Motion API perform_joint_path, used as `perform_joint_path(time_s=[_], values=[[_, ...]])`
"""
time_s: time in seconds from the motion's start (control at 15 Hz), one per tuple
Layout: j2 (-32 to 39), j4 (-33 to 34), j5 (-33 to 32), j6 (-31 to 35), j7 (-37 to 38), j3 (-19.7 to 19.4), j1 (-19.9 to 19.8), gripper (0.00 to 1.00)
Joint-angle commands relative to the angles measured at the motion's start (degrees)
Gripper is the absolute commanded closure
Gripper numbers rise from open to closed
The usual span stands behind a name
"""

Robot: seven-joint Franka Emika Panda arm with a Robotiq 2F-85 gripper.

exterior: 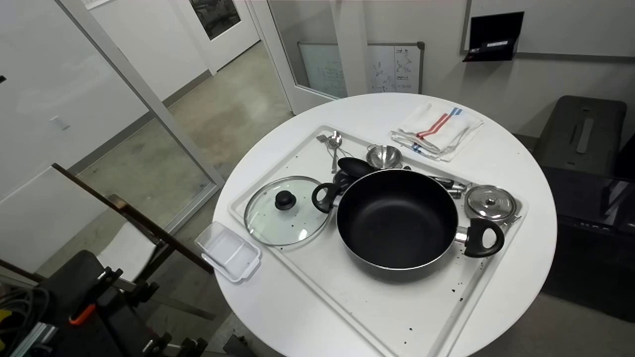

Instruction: Put the lid on the pot

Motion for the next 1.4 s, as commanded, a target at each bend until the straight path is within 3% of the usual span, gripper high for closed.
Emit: perform_joint_path(time_s=[0.0,0.6,1.33], values=[[3.37,-1.55,-0.45,4.94,0.29,0.92,2.18,0.0],[16.48,-3.15,0.92,22.37,-0.12,3.74,5.41,0.0],[43.18,3.0,2.96,40.3,-1.25,8.26,7.27,0.0]])
